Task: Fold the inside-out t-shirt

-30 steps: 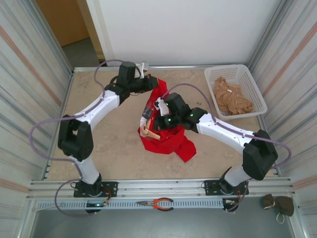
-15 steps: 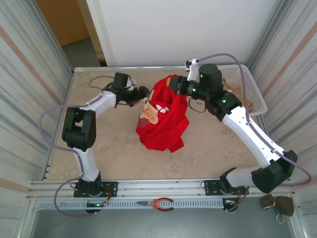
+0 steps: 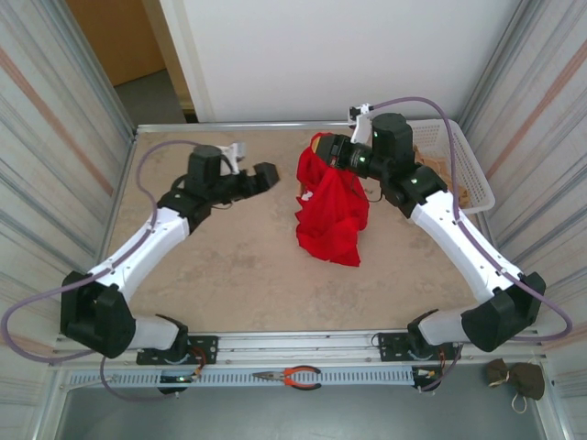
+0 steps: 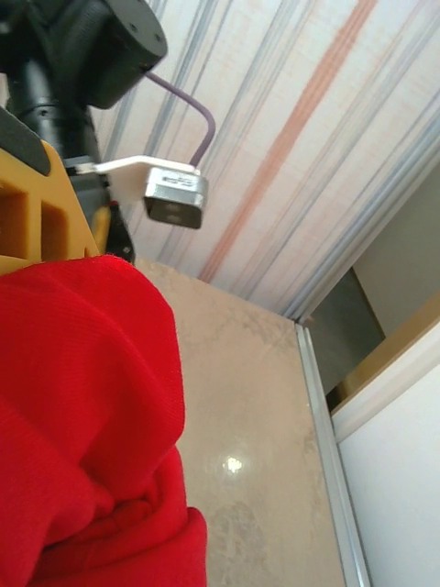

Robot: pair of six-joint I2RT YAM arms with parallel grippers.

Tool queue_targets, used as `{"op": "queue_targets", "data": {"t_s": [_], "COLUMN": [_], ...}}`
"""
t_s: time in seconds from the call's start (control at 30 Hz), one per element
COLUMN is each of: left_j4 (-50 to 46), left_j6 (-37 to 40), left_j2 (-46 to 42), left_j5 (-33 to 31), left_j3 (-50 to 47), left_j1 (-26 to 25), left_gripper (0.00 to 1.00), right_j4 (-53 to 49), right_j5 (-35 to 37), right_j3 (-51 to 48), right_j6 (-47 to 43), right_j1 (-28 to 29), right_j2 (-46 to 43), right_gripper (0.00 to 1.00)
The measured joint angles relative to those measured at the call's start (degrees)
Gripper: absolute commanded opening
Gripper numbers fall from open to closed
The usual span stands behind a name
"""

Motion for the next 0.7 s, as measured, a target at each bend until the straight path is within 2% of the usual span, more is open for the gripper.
{"op": "queue_targets", "data": {"t_s": [0.07,0.17,0.37,0.43,0.47,0.53,0.6,0.7], "left_j4": [-0.63,-0.83,-3.30,-4.13,-4.46,-4.74,-4.50,-4.52], "left_j6": [1.20,2.29,3.87,4.17,4.42,4.61,4.92,5.14], "left_j2": [1.73,6.08,17.49,19.65,20.06,20.37,20.13,18.47], "left_j5": [-1.84,-4.17,-6.47,-6.67,-6.67,-6.45,-5.62,-2.91], "left_j3": [2.25,5.31,10.80,11.04,11.04,11.02,11.08,11.67], "left_j1": [-3.61,-5.92,-6.51,-6.71,-6.73,-6.75,-6.43,-4.90], "left_gripper": [0.93,0.91,0.71,0.59,0.48,0.21,0.01,0.00], "right_j4": [0.35,0.55,0.92,0.92,0.87,0.90,0.92,1.29], "right_j5": [-0.66,-1.31,-1.66,-1.66,-1.68,-1.84,-2.40,-2.91], "right_j3": [-0.63,-1.81,-2.95,-2.95,-2.95,-2.95,-2.95,-3.37], "right_j6": [0.04,0.26,1.31,1.33,1.33,1.51,1.92,2.60], "right_j1": [0.11,0.46,1.16,1.07,0.81,0.11,-1.18,-3.61], "right_j2": [-0.13,-0.52,-1.55,-2.23,-2.60,-3.52,-4.44,-5.97], "right_gripper": [0.00,0.00,0.00,0.00,0.00,0.00,0.00,0.00]}}
